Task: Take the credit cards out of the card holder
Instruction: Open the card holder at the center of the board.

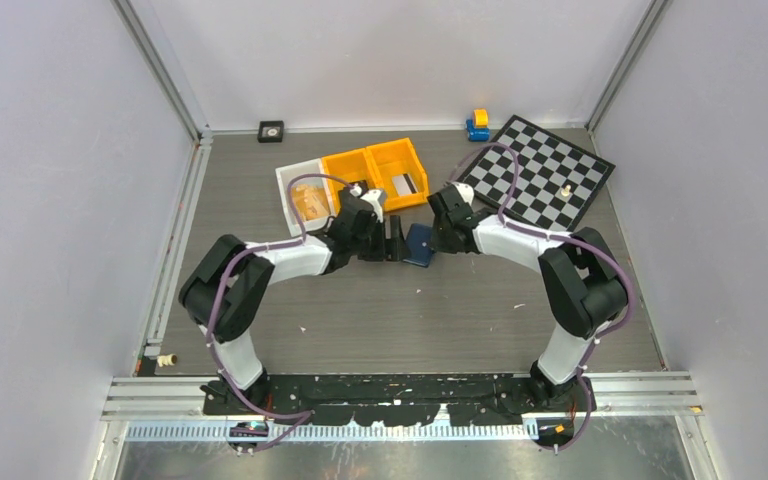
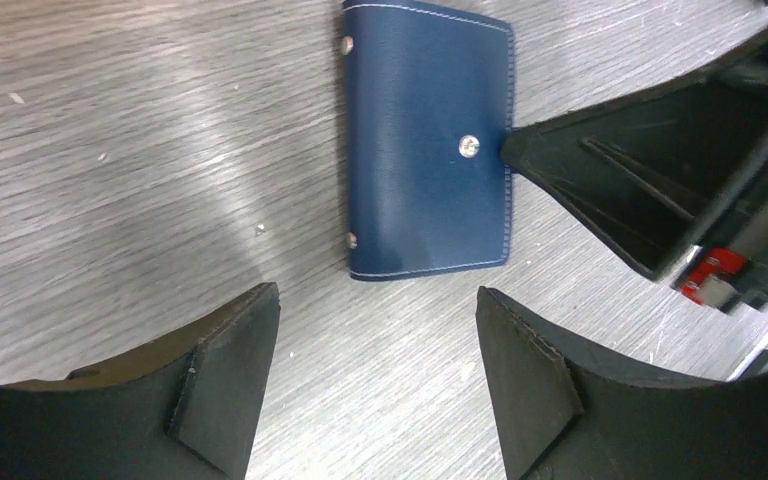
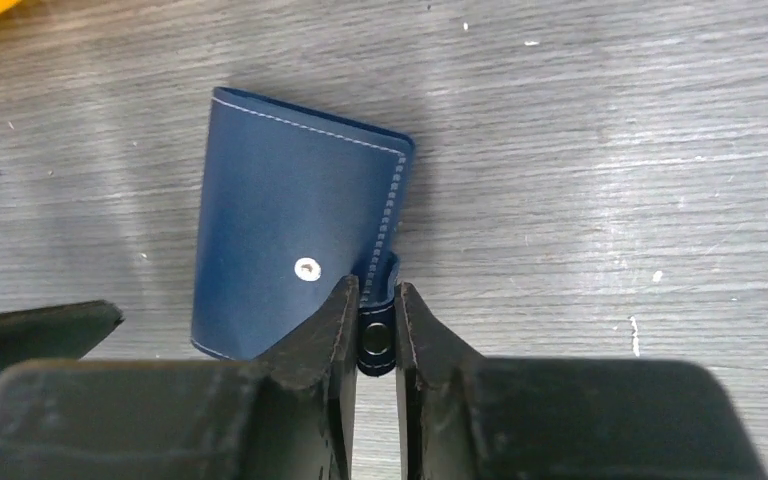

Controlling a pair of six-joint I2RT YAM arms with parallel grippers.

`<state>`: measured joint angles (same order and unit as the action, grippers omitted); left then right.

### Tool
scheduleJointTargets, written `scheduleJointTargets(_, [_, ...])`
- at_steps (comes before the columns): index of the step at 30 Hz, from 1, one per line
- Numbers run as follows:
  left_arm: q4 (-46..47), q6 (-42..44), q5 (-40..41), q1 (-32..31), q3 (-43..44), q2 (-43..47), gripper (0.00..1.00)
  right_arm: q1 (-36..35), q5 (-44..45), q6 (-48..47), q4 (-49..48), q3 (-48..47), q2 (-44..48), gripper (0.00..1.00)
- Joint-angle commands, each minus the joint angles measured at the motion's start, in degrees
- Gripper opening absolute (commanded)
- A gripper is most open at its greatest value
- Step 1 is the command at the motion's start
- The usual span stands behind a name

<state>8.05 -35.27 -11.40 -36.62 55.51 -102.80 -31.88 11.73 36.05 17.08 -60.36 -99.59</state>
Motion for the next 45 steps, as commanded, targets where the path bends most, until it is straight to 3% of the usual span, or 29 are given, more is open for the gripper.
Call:
scheduleJointTargets(1, [1.30,1.01,4.44,0.48,-2.35,6.97,0.74,-0.03,0.02,-0.40,0.14,-1.65,1.02,0.10])
scheduleJointTargets(4, [1.75,1.42,3.61,0.40,-2.21,6.81,0.74,0.00,-2.94,-1.15,-2.59,0.41,3.56,0.01])
scheduleJointTargets(13, [2.46,3.72,1.41,-0.65,-1.30,6.48,0.82,-0.11,-8.83,-3.09,-8.66,5.58,12.95,0.00])
scheduleJointTargets(22, [2.41,5.43,-3.94,-1.49,1.88,3.59,0.81,-0.10,-10.94,-3.53,-8.54,4.82,12.34,0.00])
scheduleJointTargets(29, [6.16,4.60,-5.06,-1.44,-1.00,5.83,0.85,-0.08,-12.81,-3.63,-8.69,5.01,13.00,0.00])
scheduleJointTargets(36, [2.18,3.29,-4.40,-0.81,1.62,3.18,0.50,-0.09,-12.61,-3.77,-8.28,4.90,13.34,0.00])
scheduleJointTargets(45, [-2.06,0.48,-2.98,1.68,2.31,2.42,0.23,-0.09,-7.81,-3.27,-6.87,4.64,13.55,0.01])
